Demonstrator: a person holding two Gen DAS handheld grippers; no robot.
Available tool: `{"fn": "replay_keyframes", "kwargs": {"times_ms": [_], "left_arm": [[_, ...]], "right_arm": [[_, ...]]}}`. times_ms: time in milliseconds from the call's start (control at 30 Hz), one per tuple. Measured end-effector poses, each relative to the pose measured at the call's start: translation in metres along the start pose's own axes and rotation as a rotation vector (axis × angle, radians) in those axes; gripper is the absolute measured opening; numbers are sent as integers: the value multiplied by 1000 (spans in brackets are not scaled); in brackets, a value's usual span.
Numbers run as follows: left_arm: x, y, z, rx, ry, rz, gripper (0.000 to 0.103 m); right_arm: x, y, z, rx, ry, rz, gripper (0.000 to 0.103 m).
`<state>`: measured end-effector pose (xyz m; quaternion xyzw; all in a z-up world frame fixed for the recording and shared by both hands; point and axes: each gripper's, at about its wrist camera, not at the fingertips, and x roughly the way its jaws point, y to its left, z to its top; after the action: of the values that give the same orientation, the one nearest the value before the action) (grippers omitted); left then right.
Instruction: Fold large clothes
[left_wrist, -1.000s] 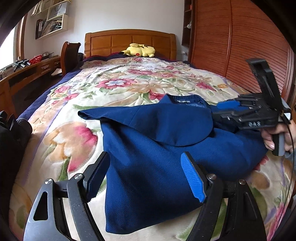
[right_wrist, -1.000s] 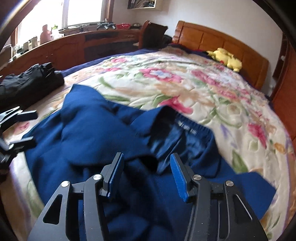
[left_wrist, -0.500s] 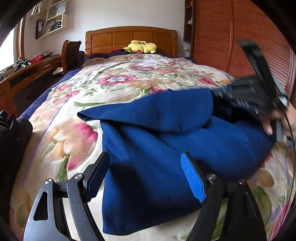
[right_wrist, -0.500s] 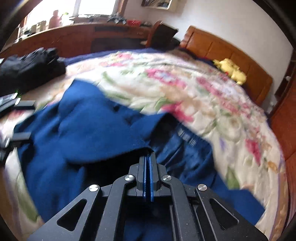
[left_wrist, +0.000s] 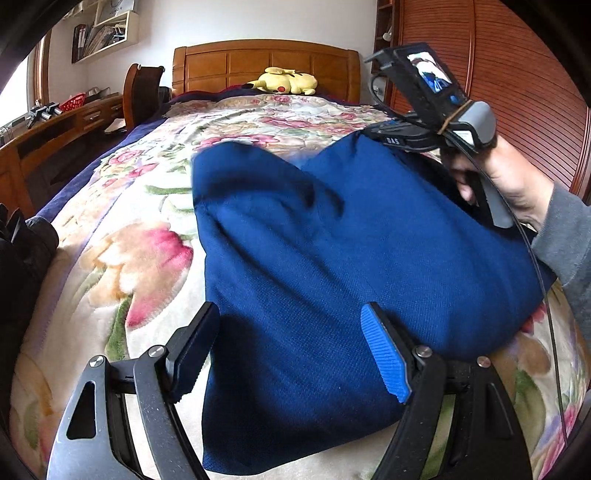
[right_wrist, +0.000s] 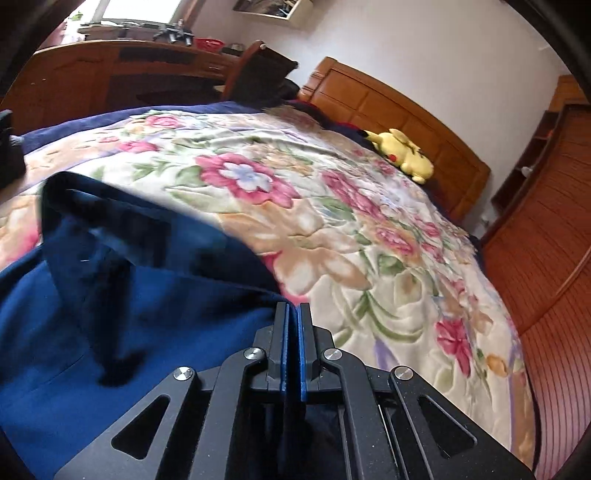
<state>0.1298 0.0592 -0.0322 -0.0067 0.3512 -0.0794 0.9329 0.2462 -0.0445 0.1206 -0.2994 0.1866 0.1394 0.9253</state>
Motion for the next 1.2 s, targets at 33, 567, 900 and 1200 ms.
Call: {"fn": "replay_keyframes", "kwargs": {"times_ms": [33, 567, 900, 1200], "left_arm": [[0, 0, 0, 1, 2, 0, 80], [-1, -4, 0, 27, -5, 21, 80], [-1, -6, -1, 41, -10, 47, 80], [-1, -6, -2, 43, -8, 46, 80]], "right_arm": [[-4, 4, 1, 4, -10, -2, 9], [-80, -44, -97, 35, 59, 194, 65], [-72, -25, -137, -96, 188, 223, 65], [-48, -14, -147, -188, 236, 170, 43]]}}
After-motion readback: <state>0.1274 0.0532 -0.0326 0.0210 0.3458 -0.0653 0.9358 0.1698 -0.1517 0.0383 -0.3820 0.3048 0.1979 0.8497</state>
